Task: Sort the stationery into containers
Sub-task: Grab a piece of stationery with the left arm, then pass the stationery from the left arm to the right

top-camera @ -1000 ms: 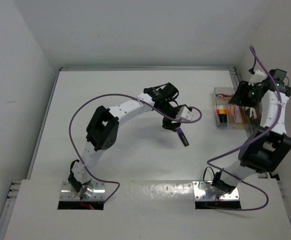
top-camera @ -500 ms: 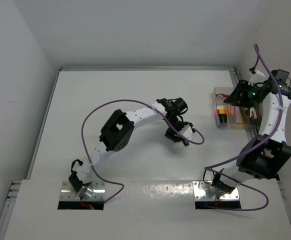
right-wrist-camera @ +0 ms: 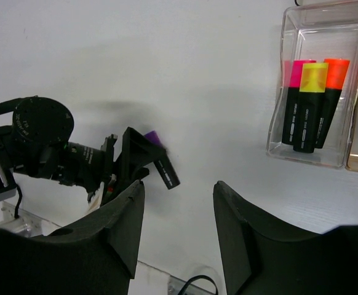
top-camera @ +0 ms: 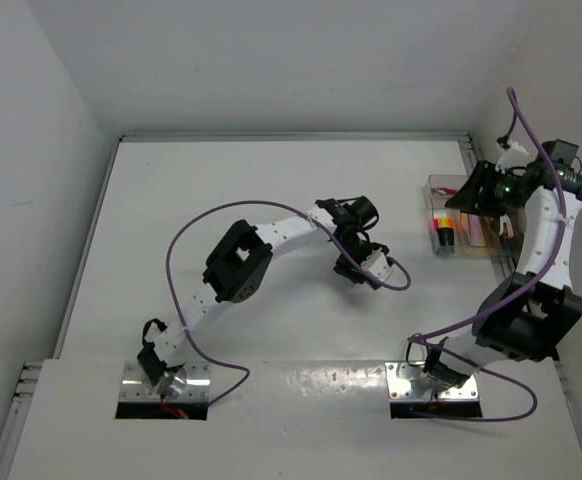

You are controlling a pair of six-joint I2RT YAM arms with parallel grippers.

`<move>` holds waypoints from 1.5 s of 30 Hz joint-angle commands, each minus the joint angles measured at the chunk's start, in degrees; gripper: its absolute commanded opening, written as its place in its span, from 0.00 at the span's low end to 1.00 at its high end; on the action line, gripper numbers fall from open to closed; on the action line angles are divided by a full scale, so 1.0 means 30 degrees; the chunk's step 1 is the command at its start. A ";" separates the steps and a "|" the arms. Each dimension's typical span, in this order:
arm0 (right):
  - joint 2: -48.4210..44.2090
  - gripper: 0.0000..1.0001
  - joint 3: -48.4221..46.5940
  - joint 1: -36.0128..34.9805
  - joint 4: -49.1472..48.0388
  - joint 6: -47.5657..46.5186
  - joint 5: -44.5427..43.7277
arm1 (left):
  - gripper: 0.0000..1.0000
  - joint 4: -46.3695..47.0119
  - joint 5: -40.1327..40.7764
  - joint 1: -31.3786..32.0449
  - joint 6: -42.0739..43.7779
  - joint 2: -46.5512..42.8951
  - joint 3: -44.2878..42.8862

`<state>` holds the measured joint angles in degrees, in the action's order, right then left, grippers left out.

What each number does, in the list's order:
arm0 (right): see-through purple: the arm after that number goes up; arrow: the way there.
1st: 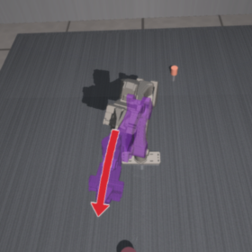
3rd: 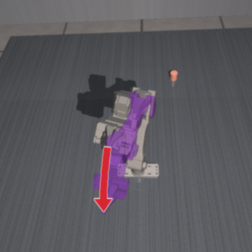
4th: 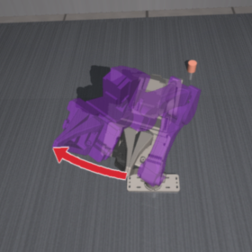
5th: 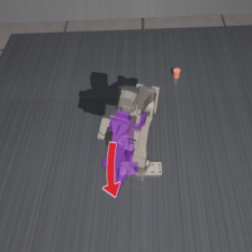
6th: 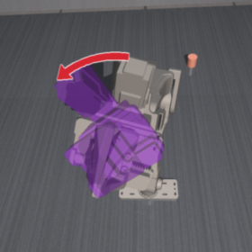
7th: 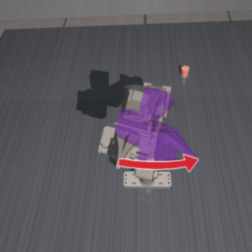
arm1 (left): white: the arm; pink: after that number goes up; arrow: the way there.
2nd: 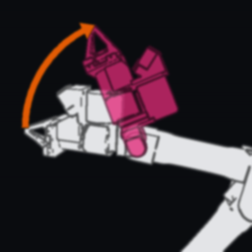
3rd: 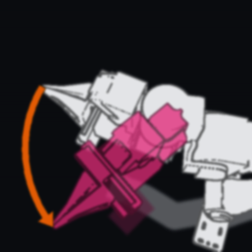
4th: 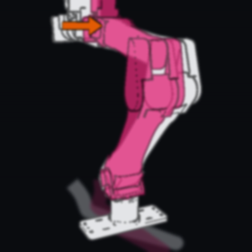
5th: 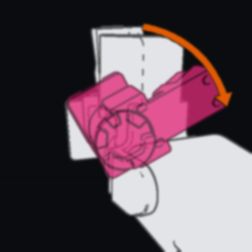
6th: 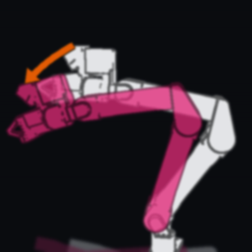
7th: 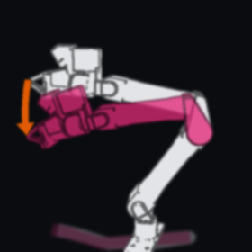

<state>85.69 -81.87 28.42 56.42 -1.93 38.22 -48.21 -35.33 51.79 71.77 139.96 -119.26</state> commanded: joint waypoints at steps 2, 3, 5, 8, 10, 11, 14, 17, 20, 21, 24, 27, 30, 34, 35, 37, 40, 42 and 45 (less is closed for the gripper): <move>-0.0585 0.48 -0.0280 0.0164 0.0147 -0.0351 0.0620 | 0.65 0.0102 -0.0147 0.0227 0.0511 0.0777 -0.0850; -0.0585 0.48 -0.0309 0.0193 0.0176 -0.0380 0.0620 | 0.64 0.0160 -0.0060 0.0256 0.0511 0.0836 -0.0851; -0.0614 0.48 -0.0368 0.0251 0.0264 -0.0410 0.0679 | 0.59 0.0219 0.0087 0.0227 0.0511 0.0982 -0.0939; -0.0585 0.47 -0.0427 0.0310 0.0382 -0.0556 0.0737 | 0.50 0.0161 0.0379 0.0198 0.0453 0.1130 -0.1027; -0.0643 0.46 -0.0397 0.0310 0.0498 -0.0702 0.0970 | 0.37 -0.0014 0.0556 0.0198 0.0308 0.1100 -0.0969; -0.0643 0.46 -0.0368 0.0310 0.0557 -0.0790 0.1088 | 0.31 -0.0073 0.0673 0.0227 0.0248 0.1042 -0.0969; -0.0994 0.45 0.0070 0.0310 0.0294 -0.0732 0.1789 | 0.13 -0.0046 0.1285 0.0198 -0.0452 0.0487 -0.0444; -0.1665 0.47 0.1121 0.0310 0.0206 -0.0558 0.2874 | 0.08 0.2925 0.1203 -0.0328 -0.2616 -0.2349 0.1631; -0.2399 0.48 0.2671 0.0165 -0.1547 0.1568 0.4217 | 0.02 0.7607 0.0938 -0.1410 -0.7297 -0.5768 0.5001; -0.2778 0.48 0.2882 -0.0039 -0.1813 0.1988 0.4456 | 0.00 0.8588 0.0937 -0.1414 -1.0066 -0.6538 0.6168; -0.3481 0.48 0.3118 -0.1211 -0.3450 0.3656 0.5013 | 0.00 1.1084 -0.1658 -0.3750 -1.5170 -0.8680 0.7405; -0.4680 0.50 0.3995 -0.1886 -0.7692 0.7137 0.5629 | 0.00 1.3191 -0.3274 -0.4749 -1.9216 -1.0262 0.8954; -0.5038 0.55 0.4204 -0.2705 -1.1506 1.0365 0.6038 | 0.00 1.4193 -0.3981 -0.5104 -2.1078 -1.1349 0.9548; -0.4511 0.55 0.3206 -0.4868 -1.2625 1.1396 0.6216 | 0.00 1.7308 -0.5387 -0.5660 -2.4613 -1.2229 1.0104; -0.4511 0.54 0.3264 -0.5223 -1.2945 1.1513 0.6245 | 0.00 1.8517 -0.5913 -0.5865 -2.7468 -1.2317 1.0367; -0.4569 0.53 0.3732 -0.6278 -1.4378 1.2331 0.6274 | 0.00 2.3998 -0.7612 -0.6422 -3.1022 -1.2435 1.1591; -0.4512 0.53 0.4173 -0.7568 -1.7249 1.4088 0.6333 | 0.00 3.2164 -0.8672 -0.6803 -4.0791 -1.2201 1.3117; -0.4219 0.57 0.3476 -0.8327 -1.7318 1.4559 0.6102 | 0.00 3.3498 -0.8060 -0.7009 -4.2491 -1.2287 1.3444; -0.3633 0.62 0.1867 -0.9207 -1.4538 1.3308 0.4264 | 0.00 3.2157 -0.7413 -0.7214 -4.2176 -1.2815 1.3329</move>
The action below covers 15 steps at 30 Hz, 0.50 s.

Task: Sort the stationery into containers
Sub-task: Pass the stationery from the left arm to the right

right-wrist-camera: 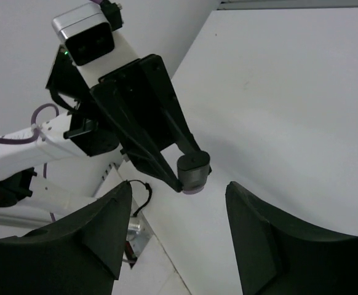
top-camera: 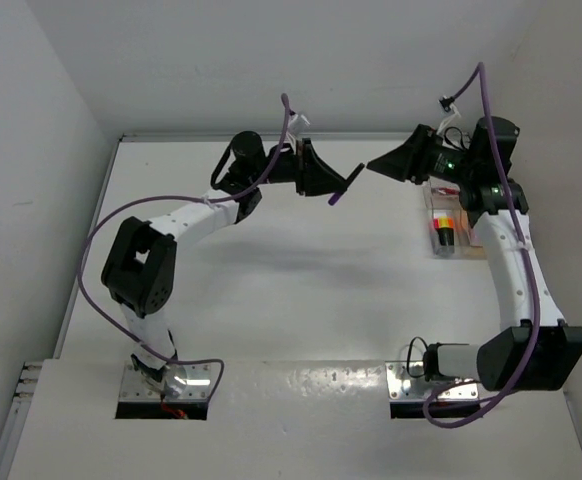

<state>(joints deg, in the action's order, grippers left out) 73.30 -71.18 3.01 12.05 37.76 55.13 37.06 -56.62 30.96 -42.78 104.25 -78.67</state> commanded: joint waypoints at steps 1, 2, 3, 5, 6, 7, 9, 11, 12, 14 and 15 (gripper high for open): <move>0.0615 0.63 -0.1936 -0.0825 0.0984 -0.0162 -0.2082 | 0.00 0.3586 -0.0258 -0.0271 -0.3874 -0.1027 -0.0201; 0.0645 0.64 -0.2228 -0.1464 0.1978 -0.0367 -0.2785 | 0.00 0.3440 0.0033 -0.0358 -0.3989 -0.1144 -0.0172; 0.0617 0.65 -0.2173 -0.1615 0.2017 -0.0311 -0.3285 | 0.00 0.3960 0.0123 -0.0359 -0.4744 -0.1174 -0.0085; 0.0529 0.65 -0.1591 -0.1995 0.1058 0.0068 -0.3057 | 0.00 0.6525 0.0094 -0.0359 -0.5946 -0.1000 0.0354; 0.0442 0.66 -0.1326 -0.2143 0.0470 0.0244 -0.2882 | 0.00 0.7356 0.0210 -0.0359 -0.7229 -0.0912 0.0530; 0.0383 0.66 -0.1091 -0.2231 -0.0058 0.0536 -0.2532 | 0.00 0.8060 0.0385 -0.0359 -0.7822 -0.0795 0.0792; 0.0411 0.66 -0.0650 -0.2524 -0.1348 0.1299 -0.2179 | 0.00 0.8915 0.0503 -0.0301 -0.8616 -0.0531 0.0737; 0.0702 0.66 -0.0736 -0.2787 -0.1440 0.1534 -0.2206 | 0.00 0.9063 0.0533 -0.0301 -0.8678 -0.0472 0.0620; 0.0762 0.66 -0.0766 -0.2789 -0.1498 0.1622 -0.2235 | 0.00 0.9034 0.0534 -0.0272 -0.8678 -0.0472 0.0503; 0.0880 0.66 -0.0883 -0.2818 -0.1702 0.1914 -0.2265 | 0.00 0.8976 0.0504 -0.0242 -0.8649 -0.0471 0.0443; 0.0996 0.66 -0.0942 -0.2847 -0.1704 0.2003 -0.2352 | 0.00 0.8859 0.0562 -0.0213 -0.8532 -0.0472 0.0472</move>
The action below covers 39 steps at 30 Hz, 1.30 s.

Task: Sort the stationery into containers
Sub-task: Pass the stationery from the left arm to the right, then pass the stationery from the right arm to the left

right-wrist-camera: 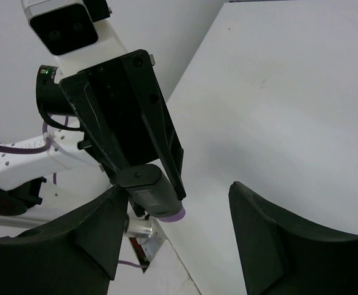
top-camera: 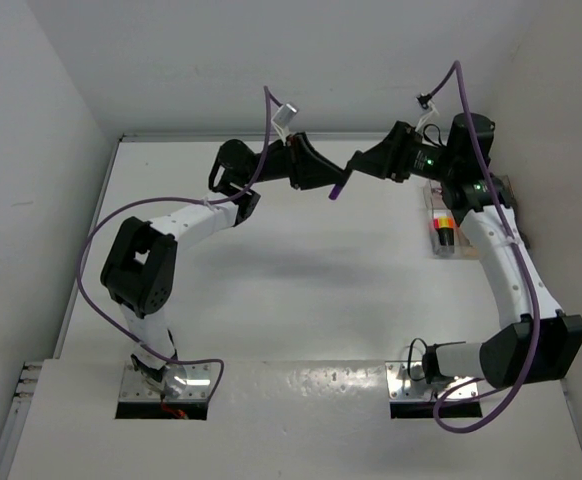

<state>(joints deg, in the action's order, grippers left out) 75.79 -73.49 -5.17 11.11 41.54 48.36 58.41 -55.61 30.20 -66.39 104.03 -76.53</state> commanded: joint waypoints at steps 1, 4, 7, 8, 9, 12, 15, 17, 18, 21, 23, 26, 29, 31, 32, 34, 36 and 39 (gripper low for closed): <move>0.0196 0.65 -0.0228 -0.0210 -0.1448 0.0772 -0.0239 | 0.00 0.1711 0.0257 0.0071 -0.0634 -0.0370 -0.0212; 0.0255 0.62 -0.0229 -0.0356 -0.1739 0.0831 -0.0241 | 0.00 0.1681 0.0403 0.0101 -0.0604 -0.0311 -0.0212; 0.0255 0.51 -0.0111 -0.0620 -0.2208 0.0948 -0.0124 | 0.00 0.1476 0.0520 0.0188 -0.0605 -0.0136 -0.0358; 0.0255 0.43 -0.0082 -0.0621 -0.2327 0.1007 -0.0152 | 0.00 0.1447 0.0521 0.0218 -0.0604 -0.0135 -0.0358; 0.0284 0.39 -0.0053 -0.0621 -0.2444 0.1094 -0.0124 | 0.00 0.1447 0.0521 0.0247 -0.0575 -0.0077 -0.0416; 0.0284 0.26 0.0006 -0.0650 -0.2679 0.1300 -0.0152 | 0.00 0.1243 0.0521 0.0276 -0.0488 -0.0018 -0.0534; 0.0313 0.16 0.0006 -0.0709 -0.2825 0.1300 -0.0036 | 0.00 0.1067 0.0521 0.0218 -0.0399 0.0040 -0.0534; 0.0313 0.09 -0.0082 -0.0709 -0.2681 0.1067 -0.0065 | 0.07 0.0018 0.0521 0.0247 0.0153 0.0070 -0.0767; 0.0313 0.06 -0.0169 -0.0651 -0.2447 0.0834 -0.0036 | 0.20 -0.0655 0.0521 0.0218 0.0622 0.0012 -0.0885; 0.0371 0.00 -0.0667 -0.0066 -0.1189 -0.0395 -0.0065 | 0.78 -0.4021 0.0665 -0.0073 0.2466 -0.0163 -0.1381; 0.0605 0.00 -0.1776 0.1045 0.1148 -0.2586 0.0081 | 0.98 -0.7914 0.0784 -0.0685 0.5380 -0.0106 -0.2140; 0.1891 0.00 -0.4733 0.3183 0.7530 -0.8060 -0.0910 | 1.00 -1.5467 0.2037 -0.1889 1.1218 0.0477 -0.4396; 0.3790 0.00 -0.7402 0.4913 1.3043 -1.3659 -0.3952 | 1.00 -2.0775 0.3329 -0.2766 1.4800 0.0948 -0.5862; 0.4733 0.00 -0.8310 0.5993 1.5093 -1.7487 -0.5652 | 1.00 -2.1836 0.3566 -0.3003 1.6174 0.1066 -0.5866; 0.5172 0.00 -0.8430 0.6232 1.5481 -1.8552 -0.7401 | 1.00 -2.2105 0.3597 -0.3121 1.6415 0.1008 -0.5750; 0.6608 0.00 -0.8549 0.7079 1.5953 -2.0515 -0.8848 | 1.00 -2.2689 0.3685 -0.3209 1.6854 0.1095 -0.5661; 0.8300 0.00 -0.8957 0.7580 1.6449 -2.1431 -1.0022 | 1.00 -2.3363 0.3569 -0.3239 1.7148 0.1532 -0.5894; 1.0120 0.00 -0.9865 0.8225 1.6746 -2.2254 -1.0933 | 1.00 -2.4595 0.3450 -0.3327 1.8114 0.1711 -0.5955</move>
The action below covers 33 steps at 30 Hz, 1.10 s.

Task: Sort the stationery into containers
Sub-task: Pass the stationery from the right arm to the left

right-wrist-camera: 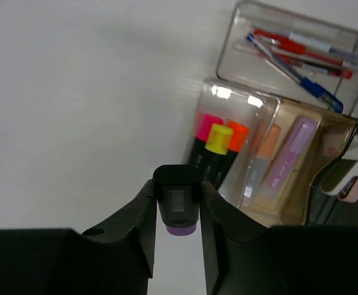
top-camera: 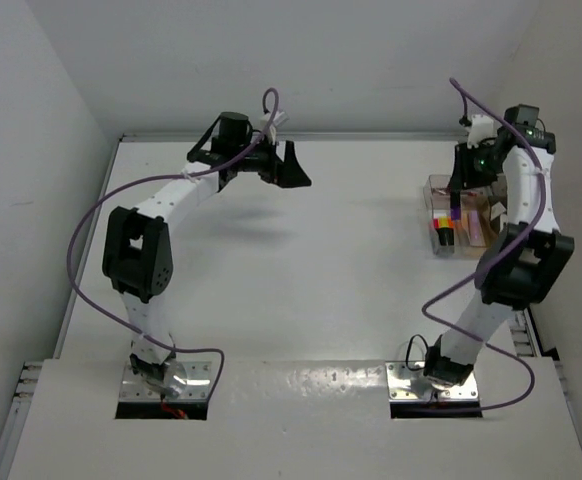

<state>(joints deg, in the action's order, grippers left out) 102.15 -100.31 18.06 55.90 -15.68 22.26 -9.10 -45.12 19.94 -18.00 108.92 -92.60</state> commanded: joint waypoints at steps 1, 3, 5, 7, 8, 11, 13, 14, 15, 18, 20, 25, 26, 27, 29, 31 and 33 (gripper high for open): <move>0.1573 0.00 -0.0928 0.0482 0.1526 -0.3239 -0.2467 | 1.00 -0.2208 -0.0105 0.0119 0.2566 -0.0008 -0.0396; 0.2187 0.00 -0.0695 0.0512 0.0854 -0.3676 -0.3168 | 1.00 -0.2937 0.0041 0.0090 0.3126 -0.0126 -0.0307; 0.2628 0.00 -0.0781 0.0512 0.0529 -0.3737 -0.3464 | 1.00 -0.3380 0.0187 0.0003 0.3625 -0.0214 -0.0161; 0.3418 0.00 -0.1161 0.0482 0.0381 -0.3562 -0.3786 | 1.00 -0.3557 0.0304 -0.0114 0.3773 -0.0302 0.0218; 0.3740 0.00 -0.1394 0.0424 0.0439 -0.3533 -0.3904 | 1.00 -0.3557 0.0363 -0.0144 0.3773 -0.0418 0.0366; 0.4591 0.00 -0.1600 0.0453 0.0352 -0.2862 -0.4168 | 1.00 -0.3994 0.0772 -0.0232 0.3744 -0.0361 0.0514; 0.5177 0.00 -0.1864 0.0424 0.0497 -0.2480 -0.4081 | 1.00 -0.4172 0.1268 -0.0232 0.3773 -0.0419 0.0572; 0.5353 0.00 -0.2155 0.0395 0.0730 -0.2101 -0.3936 | 1.00 -0.4231 0.1475 -0.0261 0.3744 -0.0506 0.0631; 0.5529 0.00 -0.2216 0.0365 0.0848 -0.1952 -0.3760 | 1.00 -0.4202 0.1680 -0.0290 0.3744 -0.0594 0.0805; 0.5765 0.00 -0.2276 0.0160 0.0937 -0.1599 -0.3670 | 1.00 -0.3881 0.1945 -0.0407 0.3658 -0.0858 0.1244; 0.5620 0.00 -0.2188 0.0043 0.0675 -0.1511 -0.3583 | 1.00 -0.3356 0.1712 -0.0466 0.3423 -0.1151 0.1567; 0.4072 0.00 -0.2332 0.0101 0.0700 -0.1103 -0.1629 | 1.00 -0.0346 0.0661 -0.0847 0.2543 -0.2582 0.4082; 0.3660 0.00 -0.2392 0.0072 0.0819 -0.0898 -0.0982 | 1.00 -0.0103 0.0279 -0.0847 0.2717 -0.2761 0.4233; 0.3134 0.00 -0.2422 0.0072 0.0907 -0.0635 -0.0250 | 1.00 0.0074 -0.0130 -0.0818 0.2834 -0.3053 0.4293; 0.1499 0.00 -0.2451 0.0043 0.0966 0.0531 0.2609 | 1.00 0.1702 -0.2120 -0.0847 0.1879 -0.3899 0.5019; 0.0147 0.00 -0.1376 0.0014 -0.0138 0.3390 0.5714 | 1.00 0.7392 -0.3002 -0.0760 -0.1273 -0.5129 0.7410; -0.2254 0.00 0.0236 -0.0160 -0.1953 0.6382 0.7513 | 1.00 0.9997 -0.3092 -0.0351 -0.2899 -0.5750 0.7955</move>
<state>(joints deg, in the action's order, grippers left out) 107.00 -102.15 18.52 55.92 -10.02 29.39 0.36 -48.62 17.89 -16.95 97.34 -70.91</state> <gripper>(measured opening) 0.293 1.000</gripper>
